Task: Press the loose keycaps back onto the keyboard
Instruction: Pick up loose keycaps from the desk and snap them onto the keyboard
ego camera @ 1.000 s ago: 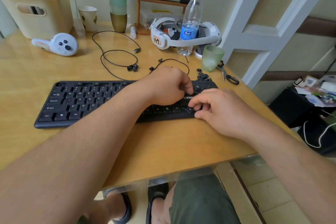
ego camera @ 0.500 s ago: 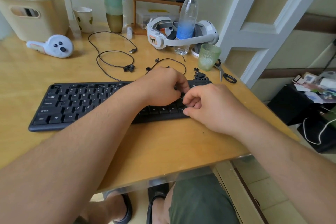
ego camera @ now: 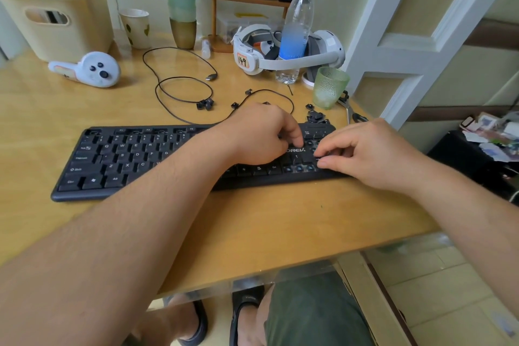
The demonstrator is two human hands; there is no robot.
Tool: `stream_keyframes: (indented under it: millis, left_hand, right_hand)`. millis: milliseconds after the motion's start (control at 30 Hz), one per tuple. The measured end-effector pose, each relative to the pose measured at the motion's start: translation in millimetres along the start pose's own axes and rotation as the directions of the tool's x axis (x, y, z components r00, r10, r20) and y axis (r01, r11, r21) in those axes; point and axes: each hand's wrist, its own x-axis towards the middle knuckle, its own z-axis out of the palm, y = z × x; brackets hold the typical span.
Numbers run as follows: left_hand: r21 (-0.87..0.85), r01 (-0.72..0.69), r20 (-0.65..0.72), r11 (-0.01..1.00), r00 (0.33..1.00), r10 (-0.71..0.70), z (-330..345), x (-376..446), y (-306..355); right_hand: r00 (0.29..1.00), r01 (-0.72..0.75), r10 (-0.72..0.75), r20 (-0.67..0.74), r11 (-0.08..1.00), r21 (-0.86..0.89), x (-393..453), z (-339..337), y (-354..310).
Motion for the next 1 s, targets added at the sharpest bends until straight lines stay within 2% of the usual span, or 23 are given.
stream_keyframes:
  millis: [167, 233, 367, 700, 933, 1000]
  left_hand:
    - [0.001, 0.004, -0.002, 1.000, 1.000, -0.004, 0.9, 0.7, -0.6]
    - [0.014, 0.004, -0.008, 1.000, 1.000, -0.004, 0.8, 0.8, 0.0]
    - [0.018, 0.001, -0.016, 1.000, 1.000, -0.001, -0.4, -0.1, 0.6]
    - [0.021, -0.001, -0.008, 1.000, 1.000, 0.002, 1.7, -0.3, 1.3]
    - [0.007, -0.005, 0.028, 1.000, 1.000, 0.005, 6.7, 2.2, 0.1]
    - [-0.002, -0.008, 0.031, 1.000, 0.999, 0.008, 7.0, 2.4, -1.0]
  right_hand:
    - [0.988, 0.155, -0.157, -0.005, 0.979, -0.129, 3.2, 10.8, -5.1]
    - [0.986, 0.161, -0.165, -0.017, 0.979, -0.122, 4.0, 11.7, -2.4]
    - [0.994, 0.084, -0.086, -0.062, 0.996, -0.038, 0.6, 14.5, 3.3]
    - [0.973, 0.215, -0.227, -0.050, 0.960, -0.179, -0.3, 14.8, 4.3]
    - [0.947, 0.320, -0.301, 0.111, 0.905, -0.279, 10.9, 9.0, -1.6]
    - [0.946, 0.324, -0.302, 0.120, 0.904, -0.278, 13.2, 8.6, -0.9]
